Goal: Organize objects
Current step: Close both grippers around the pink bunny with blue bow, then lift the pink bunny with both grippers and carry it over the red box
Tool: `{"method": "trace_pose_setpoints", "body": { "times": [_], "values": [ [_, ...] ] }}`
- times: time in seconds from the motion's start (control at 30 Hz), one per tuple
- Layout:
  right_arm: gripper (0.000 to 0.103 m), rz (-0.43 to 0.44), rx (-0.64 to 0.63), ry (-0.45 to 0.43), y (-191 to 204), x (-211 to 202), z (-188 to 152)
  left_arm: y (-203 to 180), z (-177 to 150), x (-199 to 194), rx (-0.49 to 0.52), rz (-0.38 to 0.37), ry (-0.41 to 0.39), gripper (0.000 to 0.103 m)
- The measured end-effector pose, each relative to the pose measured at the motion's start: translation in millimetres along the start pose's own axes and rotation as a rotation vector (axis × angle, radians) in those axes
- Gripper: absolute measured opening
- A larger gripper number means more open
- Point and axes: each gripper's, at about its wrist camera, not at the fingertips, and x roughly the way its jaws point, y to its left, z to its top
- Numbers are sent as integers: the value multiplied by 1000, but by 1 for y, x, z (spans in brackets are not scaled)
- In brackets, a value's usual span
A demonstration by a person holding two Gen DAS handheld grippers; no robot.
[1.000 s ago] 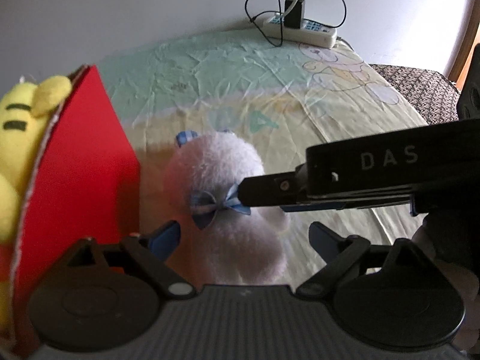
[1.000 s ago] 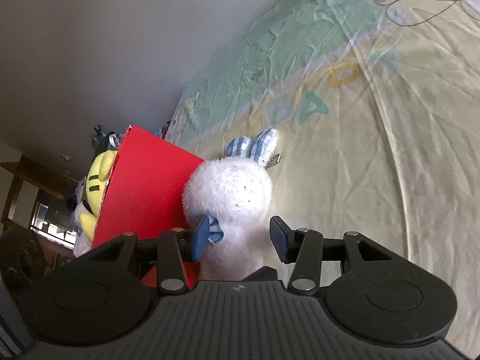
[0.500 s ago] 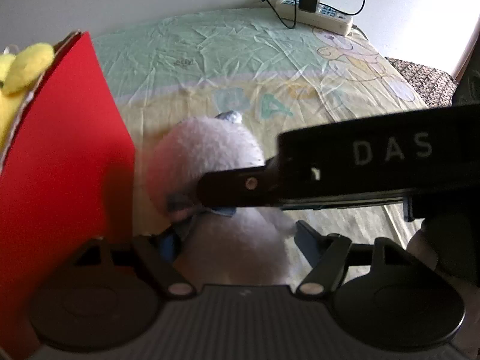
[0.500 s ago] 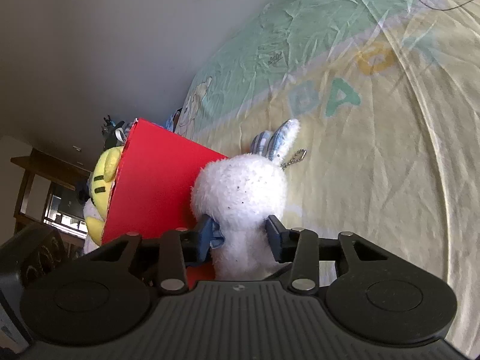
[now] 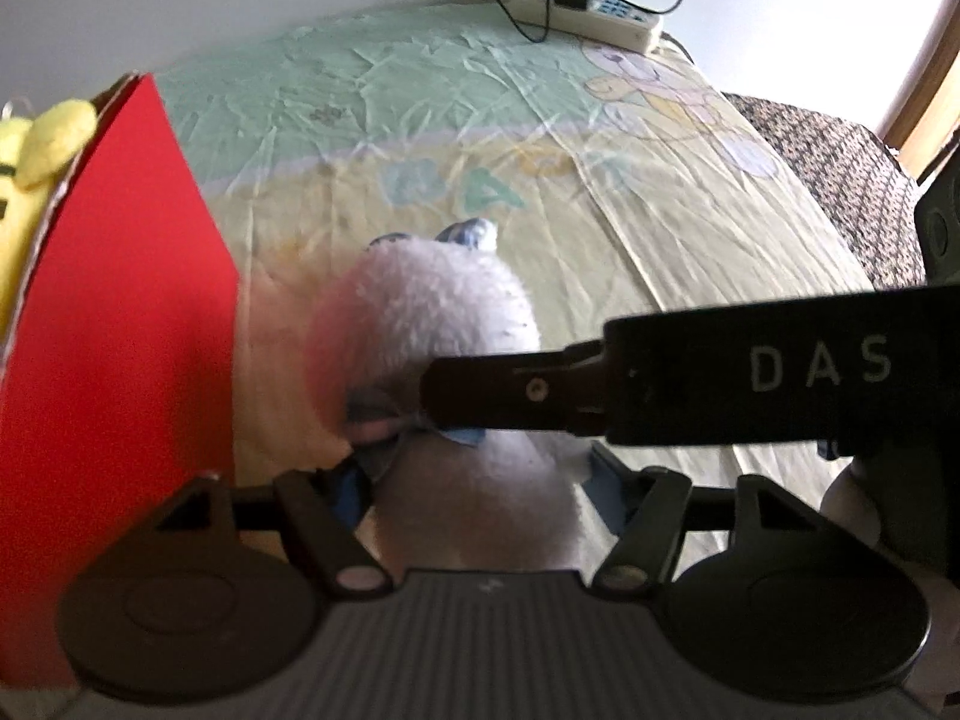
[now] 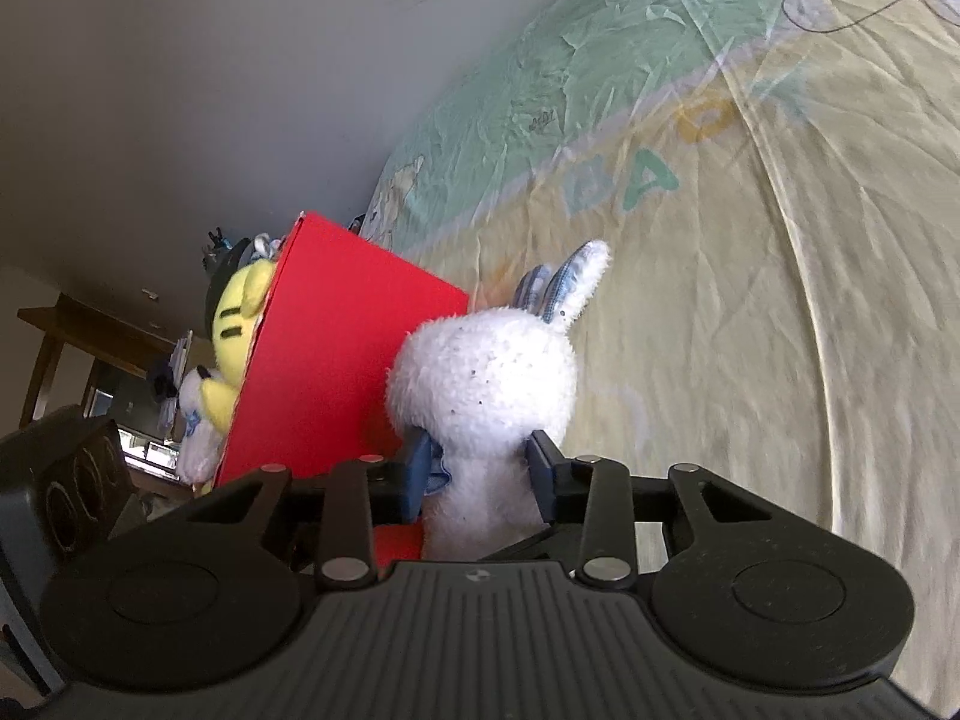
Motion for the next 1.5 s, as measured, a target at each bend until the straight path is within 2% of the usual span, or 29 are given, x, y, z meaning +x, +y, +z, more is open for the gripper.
{"method": "trace_pose_setpoints", "body": {
  "times": [0.2,0.43,0.63,1.13,1.33,1.5],
  "values": [
    [38,32,-20,1,10,-13,-15,-13,-10,-17,21,30,3,68],
    [38,26,-40,-3,29,-23,-32,-17,-23,-40,24,40,0,68],
    [38,-12,-47,-41,47,-27,-45,-11,-31,-55,51,10,6,68],
    [38,-84,20,-155,77,-20,-89,16,-52,-78,198,-88,27,68],
    [38,-75,19,-148,82,-23,-100,19,-63,-84,228,-99,43,68],
    [38,-53,11,-101,83,-30,-102,20,-71,-94,225,-110,48,68]
  ]
}}
